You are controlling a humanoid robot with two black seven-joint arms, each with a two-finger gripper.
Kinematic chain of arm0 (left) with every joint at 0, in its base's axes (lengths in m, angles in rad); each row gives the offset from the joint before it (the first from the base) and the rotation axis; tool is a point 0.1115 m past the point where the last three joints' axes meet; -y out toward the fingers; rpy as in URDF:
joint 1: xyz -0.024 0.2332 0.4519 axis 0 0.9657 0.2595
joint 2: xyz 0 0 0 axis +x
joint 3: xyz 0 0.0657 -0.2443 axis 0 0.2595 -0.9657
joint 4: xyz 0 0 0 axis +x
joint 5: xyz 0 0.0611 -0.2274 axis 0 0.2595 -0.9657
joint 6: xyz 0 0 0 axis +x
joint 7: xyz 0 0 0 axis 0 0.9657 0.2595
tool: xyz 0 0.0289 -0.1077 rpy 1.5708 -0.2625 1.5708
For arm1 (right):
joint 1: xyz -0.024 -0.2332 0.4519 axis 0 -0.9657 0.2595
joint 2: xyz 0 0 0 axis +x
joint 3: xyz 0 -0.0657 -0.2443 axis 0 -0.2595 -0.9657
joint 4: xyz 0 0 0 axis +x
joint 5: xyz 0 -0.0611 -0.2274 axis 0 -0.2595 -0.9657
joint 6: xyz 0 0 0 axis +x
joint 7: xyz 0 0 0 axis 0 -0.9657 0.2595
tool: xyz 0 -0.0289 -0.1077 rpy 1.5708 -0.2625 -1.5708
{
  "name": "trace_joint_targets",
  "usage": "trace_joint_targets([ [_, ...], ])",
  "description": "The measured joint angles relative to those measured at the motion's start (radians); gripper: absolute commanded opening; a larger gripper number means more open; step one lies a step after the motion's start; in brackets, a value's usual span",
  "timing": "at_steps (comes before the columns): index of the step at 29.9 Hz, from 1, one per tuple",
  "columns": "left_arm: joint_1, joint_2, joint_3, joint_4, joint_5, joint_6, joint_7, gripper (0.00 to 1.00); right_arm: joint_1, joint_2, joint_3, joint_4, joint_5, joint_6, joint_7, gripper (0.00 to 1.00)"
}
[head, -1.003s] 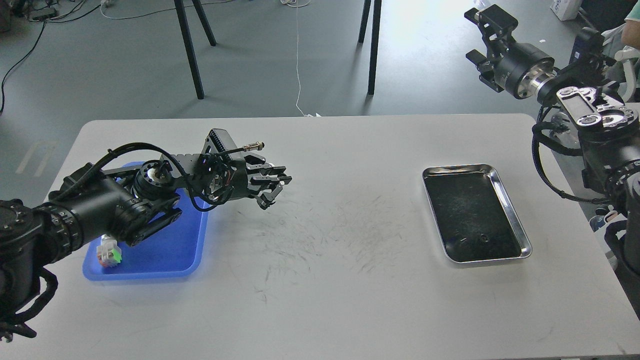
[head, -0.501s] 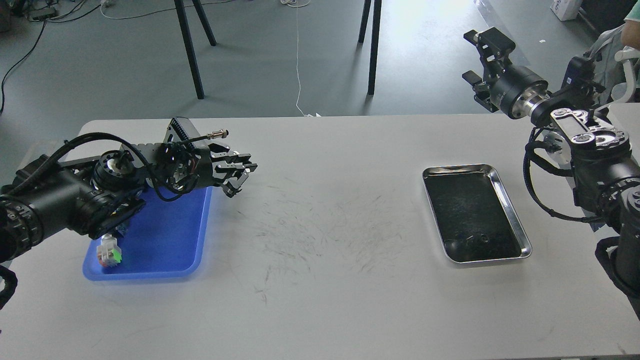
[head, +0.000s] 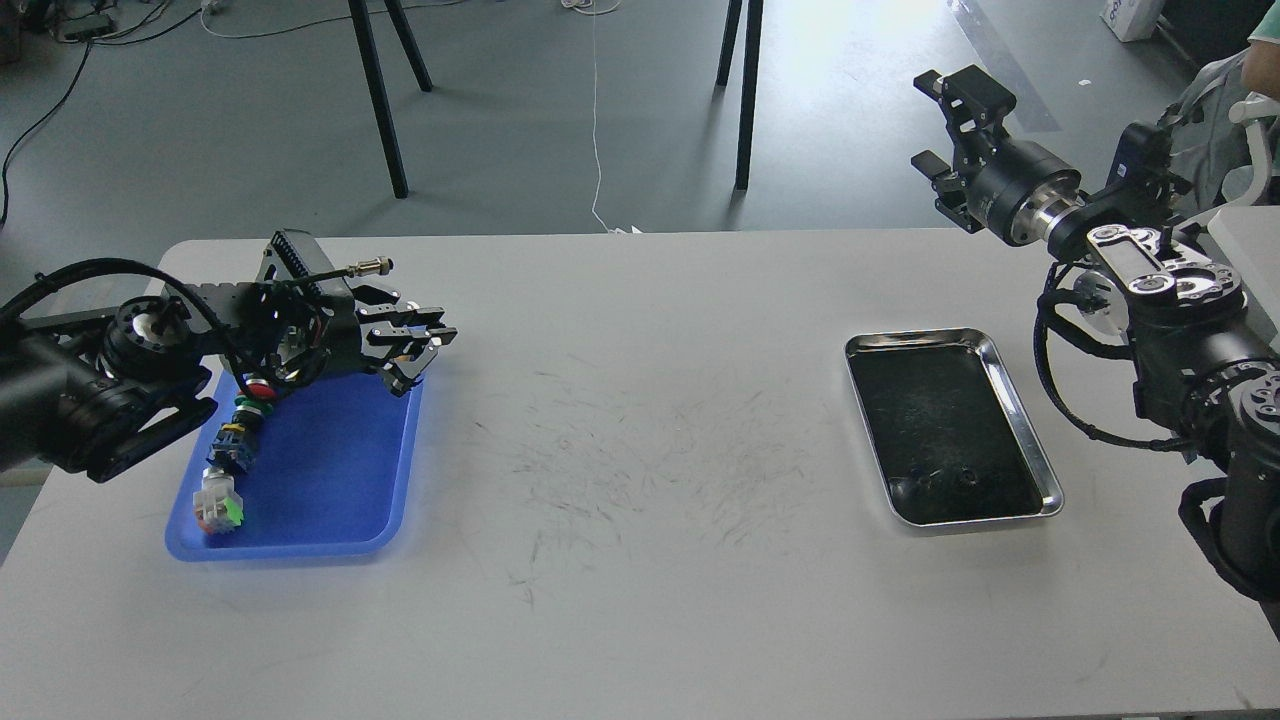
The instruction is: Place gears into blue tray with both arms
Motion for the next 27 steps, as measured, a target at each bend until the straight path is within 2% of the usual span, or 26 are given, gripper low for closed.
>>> trace_joint_targets([
  [10, -0.007, 0.057, 0.065, -0.055, 0.033, -0.001, 0.0, 0.23, -0.002, 0.008, 0.0, -0.001, 0.0, 0.0, 0.0, 0.97],
  [27, -0.002, 0.095, 0.111, -0.056, 0.112, 0.001, 0.0, 0.23, -0.002, 0.008, 0.015, -0.001, 0.001, 0.0, 0.0, 0.97],
])
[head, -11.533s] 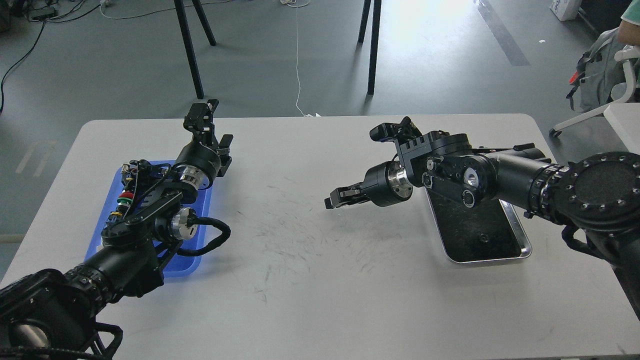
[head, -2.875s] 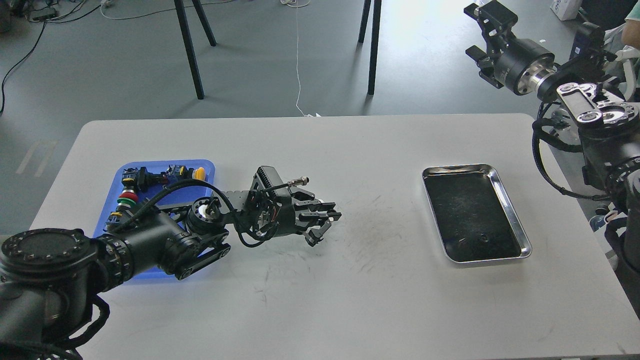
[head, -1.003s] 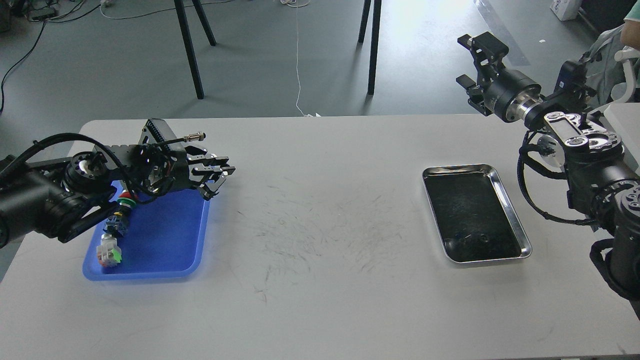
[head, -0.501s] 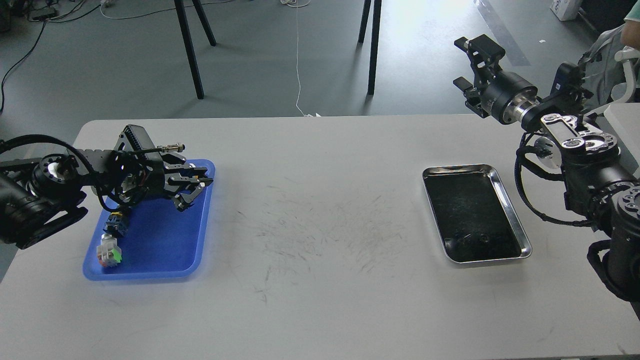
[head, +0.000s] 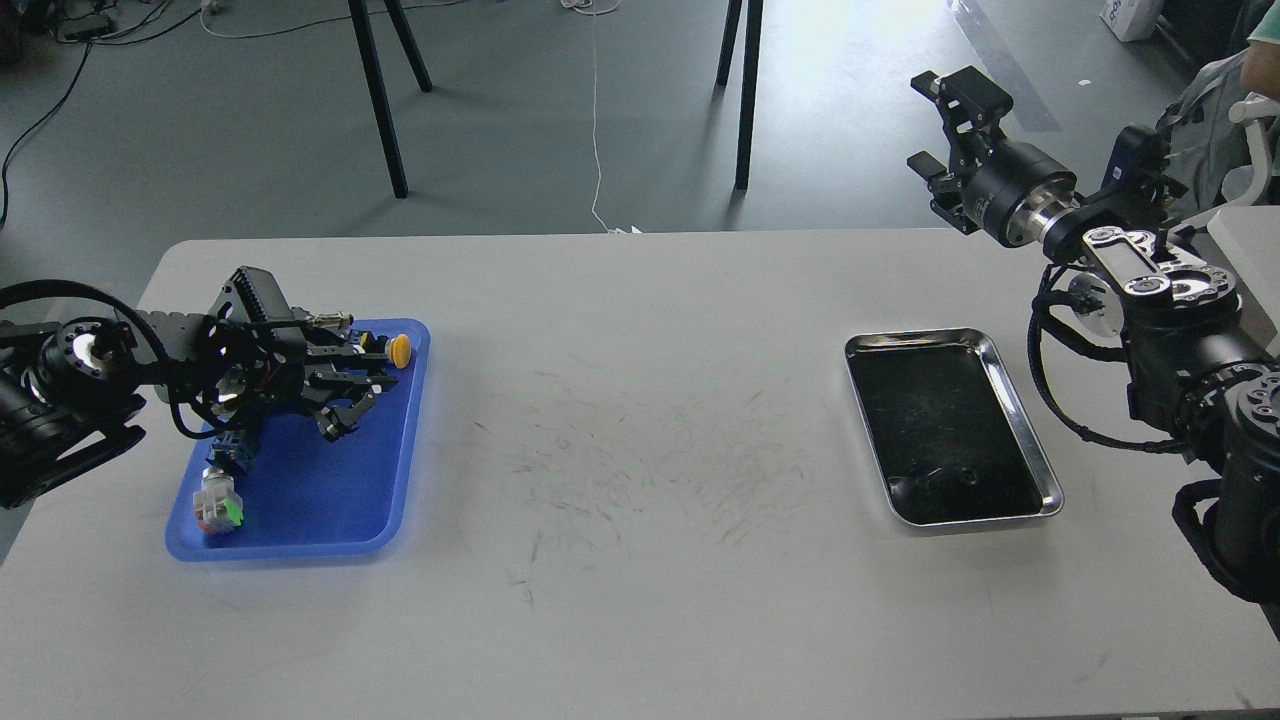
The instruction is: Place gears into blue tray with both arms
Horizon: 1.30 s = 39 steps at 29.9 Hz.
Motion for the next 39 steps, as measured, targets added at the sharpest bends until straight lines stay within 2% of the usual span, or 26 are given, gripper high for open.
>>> trace_joint_targets([
  [18, 0.018, 0.025, 0.017, 0.015, 0.045, 0.002, 0.0, 0.23, -0.002, 0.0, 0.012, 0.0, 0.0, 0.0, 0.0, 0.97],
  [39, 0.047, 0.01, 0.02, 0.109, 0.042, 0.007, 0.0, 0.24, -0.005, -0.003, 0.012, -0.001, 0.0, 0.0, 0.0, 0.97],
])
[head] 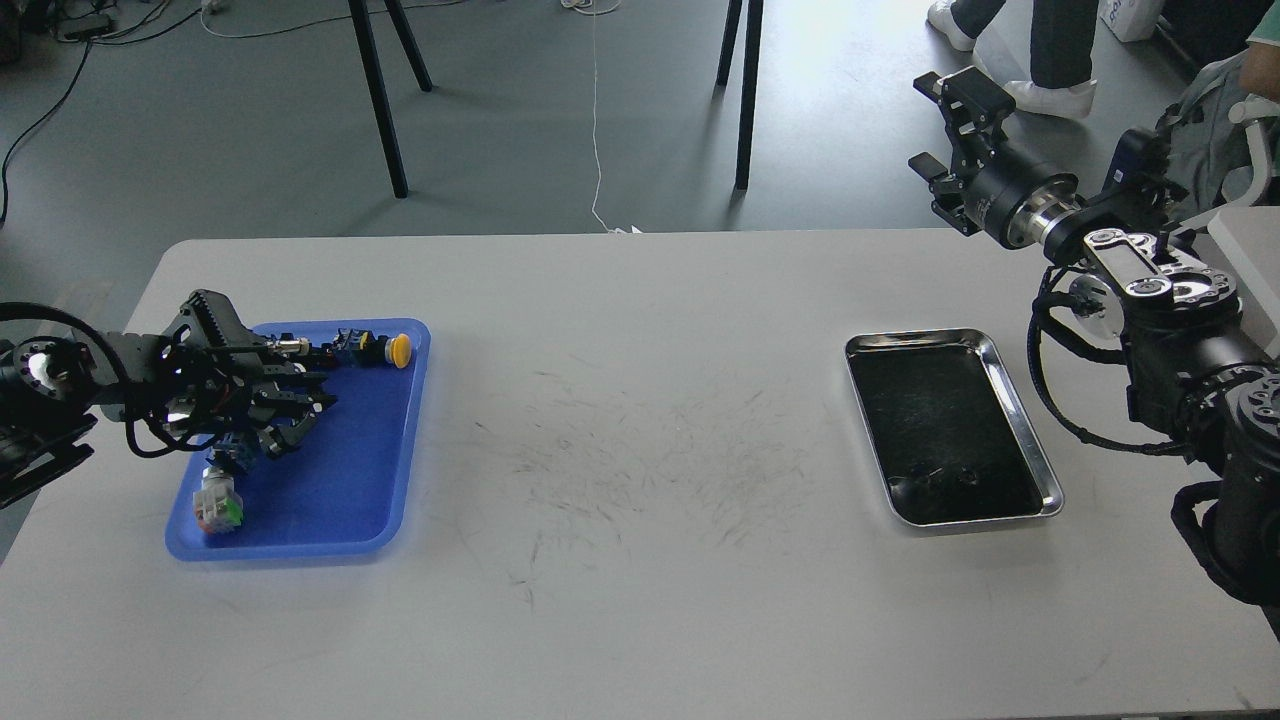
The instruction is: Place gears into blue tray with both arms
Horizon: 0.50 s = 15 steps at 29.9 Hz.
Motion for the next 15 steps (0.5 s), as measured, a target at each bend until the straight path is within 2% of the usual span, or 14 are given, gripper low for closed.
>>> trace_joint_targets([
  [15, -0.004, -0.022, -0.001, 0.016, -0.015, -0.001, 0.0, 0.27, 0.001, -0.002, -0.002, 0.0, 0.0, 0.0, 0.0, 0.97],
])
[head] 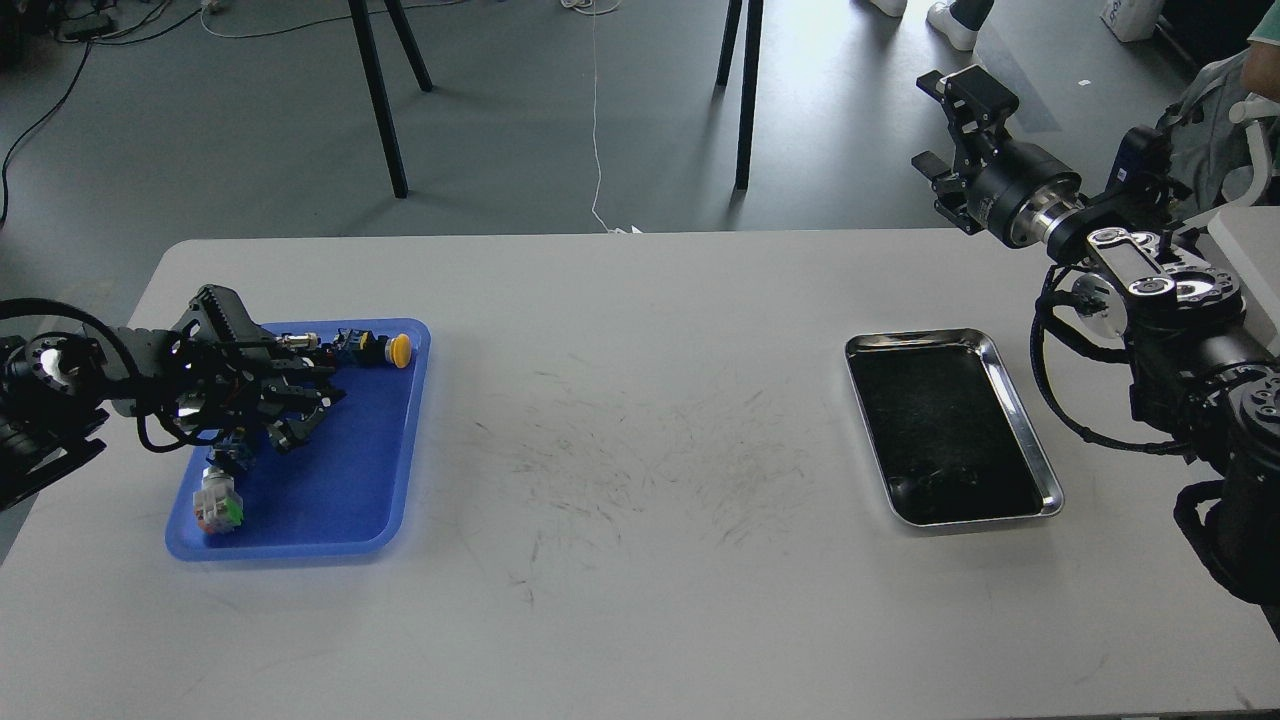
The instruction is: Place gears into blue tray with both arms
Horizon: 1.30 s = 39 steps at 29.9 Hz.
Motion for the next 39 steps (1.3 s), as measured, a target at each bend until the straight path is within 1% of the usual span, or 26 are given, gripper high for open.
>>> trace_joint_targets([
  [9, 0.003, 0.0, -0.002, 0.0, -0.002, -0.002, 0.0, 0.3, 0.0, 0.0, 0.0, 0.0, -0.001, 0.0, 0.0, 0.97],
  [13, 0.004, 0.0, -0.006, -0.002, -0.002, -0.002, 0.0, 0.34, 0.0, 0.0, 0.0, 0.0, -0.002, 0.0, 0.0, 0.97],
  [15, 0.005, 0.0, -0.007, -0.002, -0.002, -0.003, 0.0, 0.36, 0.0, 0.0, 0.0, 0.0, -0.002, 0.0, 0.0, 0.97],
  [20, -0.004, -0.001, -0.013, -0.007, -0.022, -0.005, 0.0, 0.52, 0.0, 0.0, -0.003, 0.0, -0.002, 0.0, 0.0, 0.97],
  [24, -0.044, 0.003, -0.015, -0.017, -0.107, -0.008, 0.0, 0.59, 0.0, -0.003, -0.007, 0.0, -0.002, 0.0, 0.0, 0.97],
  [31, -0.125, 0.007, -0.017, -0.026, -0.225, -0.048, 0.0, 0.59, -0.003, -0.004, -0.011, 0.0, -0.002, 0.0, 0.0, 0.97],
  [39, -0.126, -0.005, -0.017, -0.028, -0.38, -0.07, 0.0, 0.6, -0.014, -0.006, -0.015, 0.0, -0.002, 0.0, 0.0, 0.97],
])
